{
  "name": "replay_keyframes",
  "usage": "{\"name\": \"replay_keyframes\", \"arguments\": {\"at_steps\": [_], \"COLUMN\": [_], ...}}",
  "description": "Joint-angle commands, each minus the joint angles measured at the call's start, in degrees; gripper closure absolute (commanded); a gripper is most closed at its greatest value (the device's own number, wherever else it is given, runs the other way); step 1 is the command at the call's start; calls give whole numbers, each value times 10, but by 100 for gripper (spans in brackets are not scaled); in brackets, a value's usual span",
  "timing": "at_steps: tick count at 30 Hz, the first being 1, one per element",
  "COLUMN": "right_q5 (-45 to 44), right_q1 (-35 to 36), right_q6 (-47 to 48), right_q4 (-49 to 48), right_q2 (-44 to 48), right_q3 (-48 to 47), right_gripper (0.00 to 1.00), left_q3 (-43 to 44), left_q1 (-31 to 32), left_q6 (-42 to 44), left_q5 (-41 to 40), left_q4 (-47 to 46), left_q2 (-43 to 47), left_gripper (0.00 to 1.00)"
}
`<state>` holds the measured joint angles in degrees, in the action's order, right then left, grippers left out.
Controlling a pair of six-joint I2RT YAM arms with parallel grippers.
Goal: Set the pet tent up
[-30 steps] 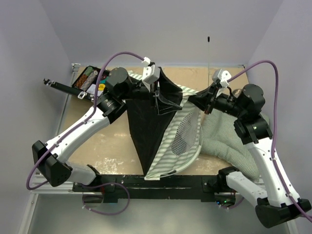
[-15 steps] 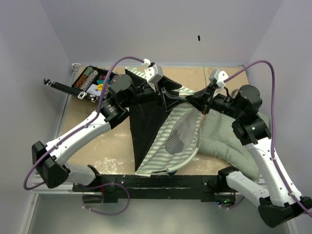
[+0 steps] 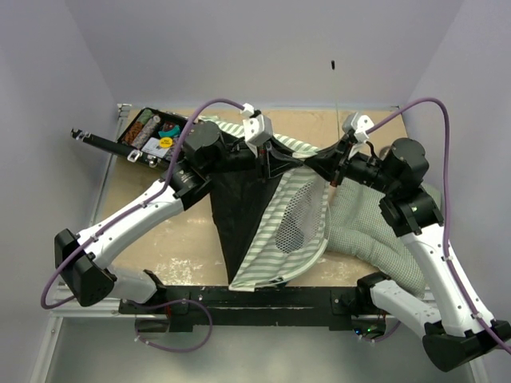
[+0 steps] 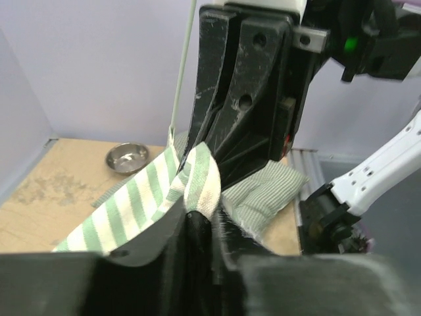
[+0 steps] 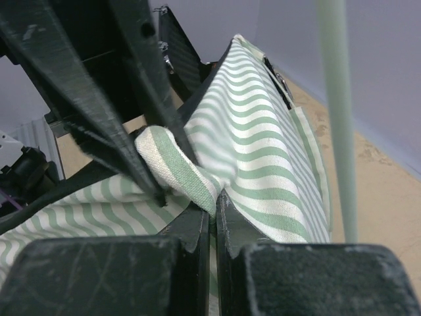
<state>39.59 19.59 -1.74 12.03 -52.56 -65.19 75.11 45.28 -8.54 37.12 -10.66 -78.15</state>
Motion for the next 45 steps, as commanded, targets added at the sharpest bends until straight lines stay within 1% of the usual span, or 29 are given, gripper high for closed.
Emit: {"name": "replay_keyframes", "arguments": {"at_steps": [1, 2, 3, 4, 5, 7, 9, 10, 11, 13, 17, 20, 23, 25, 27, 29, 34, 35, 40, 45], "right_q5": [20, 28, 36, 51, 71, 101, 117, 127, 127, 112, 93, 70, -7, -74, -90, -79, -28, -21, -1, 23], "right_q1": [4, 4, 4, 4, 4, 4, 4, 4, 4, 4, 4, 4, 4, 2, 3, 4, 4, 4, 3, 4], "right_q6": [2, 8, 14, 36, 54, 98, 132, 151, 165, 156, 73, 22, -12, -13, -19, -21, -61, -64, -77, -89], "right_q4": [-43, -36, -26, -9, 21, 94, 158, 187, 206, 196, 94, 27, 2, -13, -56, -87, -117, -139, -152, -175], "right_q2": [4, 4, 3, 1, -4, -20, -34, -38, -37, -31, -11, -13, -32, -42, -40, -46, -85, -90, -113, -121], "right_q3": [-8, -10, -13, -20, -33, -75, -119, -141, -165, -203, -252, -274, -306, -331, -334, -336, -354, -355, -368, -359], "right_gripper": [100, 100, 100, 98, 91, 66, 48, 42, 38, 36, 37, 39, 40, 48, 50, 50, 51, 51, 53, 62], "left_q3": [27, 29, 32, 37, 41, 44, 50, 57, 62, 61, 58, 60, 69, 71, 69, 68, 68, 68, 68, 69], "left_q1": [-2, -7, -14, -23, -37, -71, -102, -114, -123, -130, -137, -142, -145, -145, -145, -145, -144, -144, -145, -144], "left_q6": [11, 7, 4, -3, -10, -34, -53, -52, -48, -46, -65, -68, -62, -60, -58, -57, -54, -53, -52, -50], "left_q5": [33, 32, 34, 42, 56, 106, 166, 189, 212, 233, 267, 284, 290, 291, 289, 287, 288, 289, 288, 286], "left_q4": [5, 5, 5, 5, 5, -6, -14, -3, 6, 14, 13, 13, 22, 26, 26, 25, 21, 23, 24, 23], "left_q2": [-8, -8, -8, -10, -10, -11, -16, -19, -20, -17, -17, -15, -16, -17, -17, -14, -14, -14, -11, -12], "left_gripper": [93, 97, 100, 100, 100, 100, 100, 100, 100, 100, 100, 100, 100, 100, 100, 100, 100, 100, 100, 100]}}
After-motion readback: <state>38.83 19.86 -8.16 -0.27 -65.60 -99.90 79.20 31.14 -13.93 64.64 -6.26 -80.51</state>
